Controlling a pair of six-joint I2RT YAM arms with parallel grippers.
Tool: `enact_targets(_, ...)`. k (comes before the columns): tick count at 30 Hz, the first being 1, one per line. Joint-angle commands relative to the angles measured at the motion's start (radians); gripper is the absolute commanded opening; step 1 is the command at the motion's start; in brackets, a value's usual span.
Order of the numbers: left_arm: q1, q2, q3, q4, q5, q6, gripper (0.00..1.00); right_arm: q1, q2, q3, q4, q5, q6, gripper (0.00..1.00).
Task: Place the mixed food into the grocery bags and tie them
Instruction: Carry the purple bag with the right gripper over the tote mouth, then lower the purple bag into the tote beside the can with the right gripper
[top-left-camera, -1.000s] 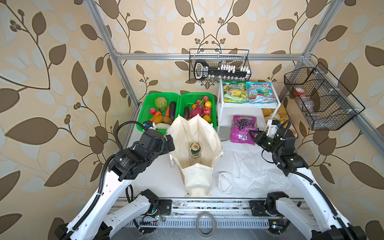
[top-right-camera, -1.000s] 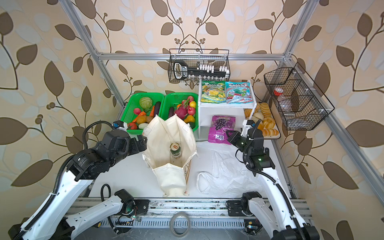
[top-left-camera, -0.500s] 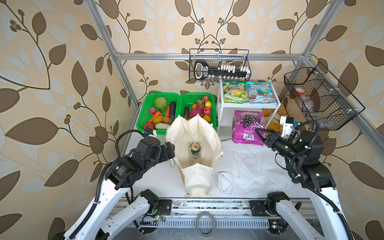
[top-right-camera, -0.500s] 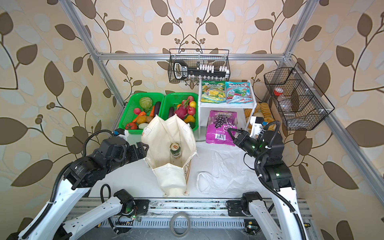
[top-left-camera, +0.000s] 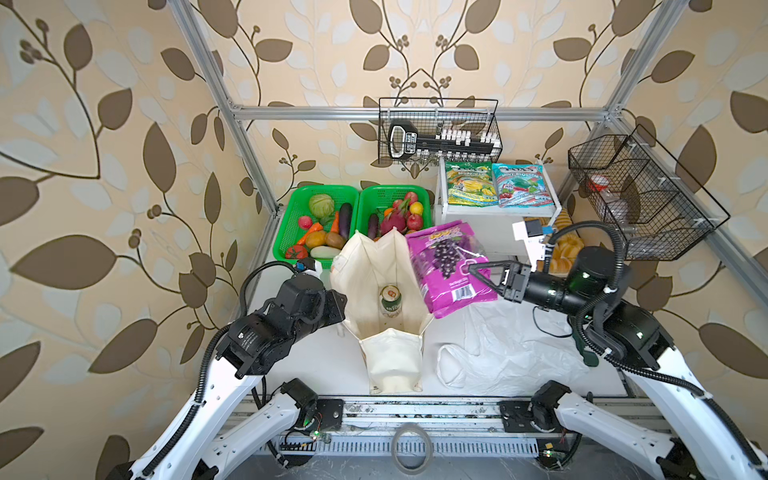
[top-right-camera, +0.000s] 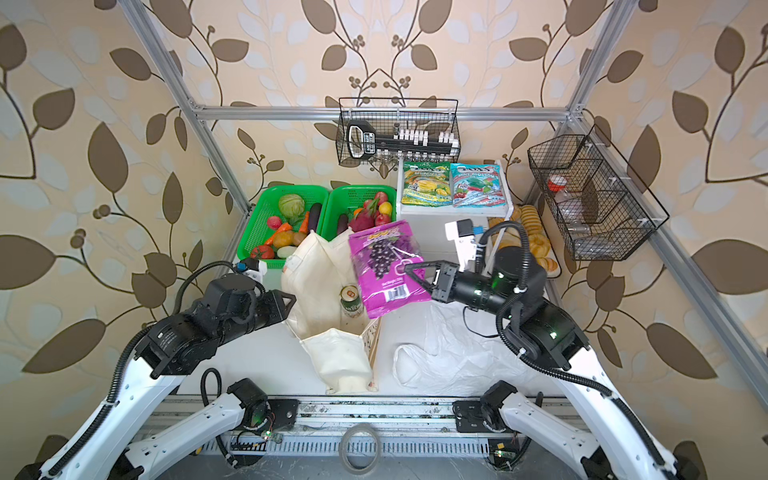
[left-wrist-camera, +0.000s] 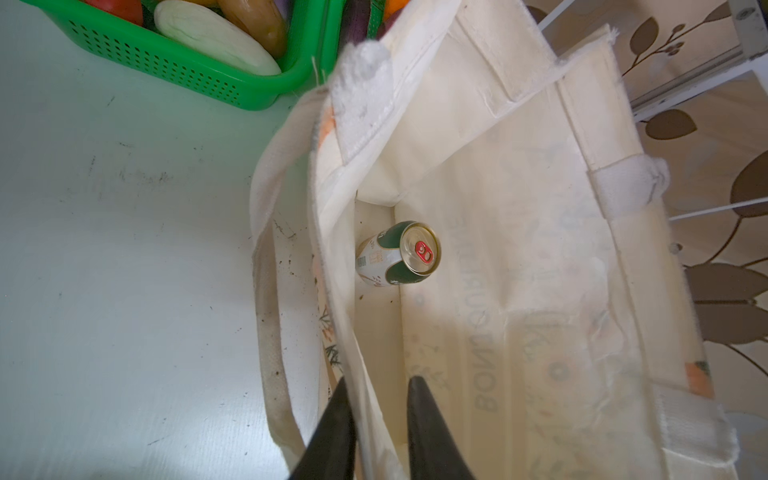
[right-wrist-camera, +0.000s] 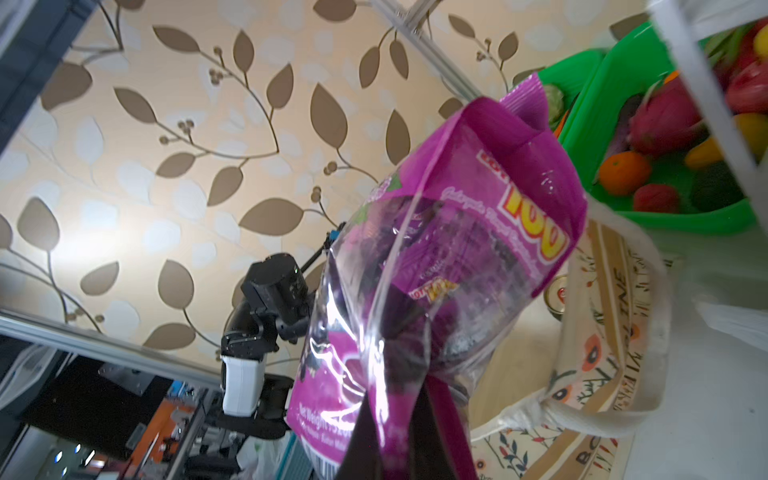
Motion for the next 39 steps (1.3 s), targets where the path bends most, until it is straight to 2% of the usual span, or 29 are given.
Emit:
enact_targets(1,0.009,-0.005,0.001,0.042,0.032,0.007,0.15,0.125,0.077,0.083,0.02,0.272,-0.126,0.0)
enact_targets(4,0.009,-0.003,0.009,0.044,0.048,0.014,0.13,0.184,0.17,0.129,-0.012,0.382,-0.172,0.0)
enact_targets(11,0.009,-0.01,0.015,0.043,0.05,0.025,0.11,0.27,0.322,0.186,-0.108,0.484,-0.247,0.0)
enact_targets(16,0.01,-0.011,0.013,0.049,0.047,0.032,0.1,0.326,0.39,0.226,-0.247,0.466,-0.296,0.0)
enact_targets(23,0.009,-0.001,0.013,0.075,0.054,0.038,0.06,0.335,0.474,0.253,-0.34,0.312,-0.247,0.0)
enact_targets(30,0.01,0.007,0.014,0.097,0.076,0.042,0.01,0.406,0.652,0.4,-0.491,0.375,-0.267,0.0)
enact_targets(33,0.01,0.009,0.014,0.099,0.076,0.042,0.0,0.428,0.709,0.427,-0.507,0.387,-0.249,0.0)
enact_targets(39,0.009,0.003,0.005,0.099,0.069,0.037,0.0,0.446,0.766,0.412,-0.466,0.291,-0.2,0.0)
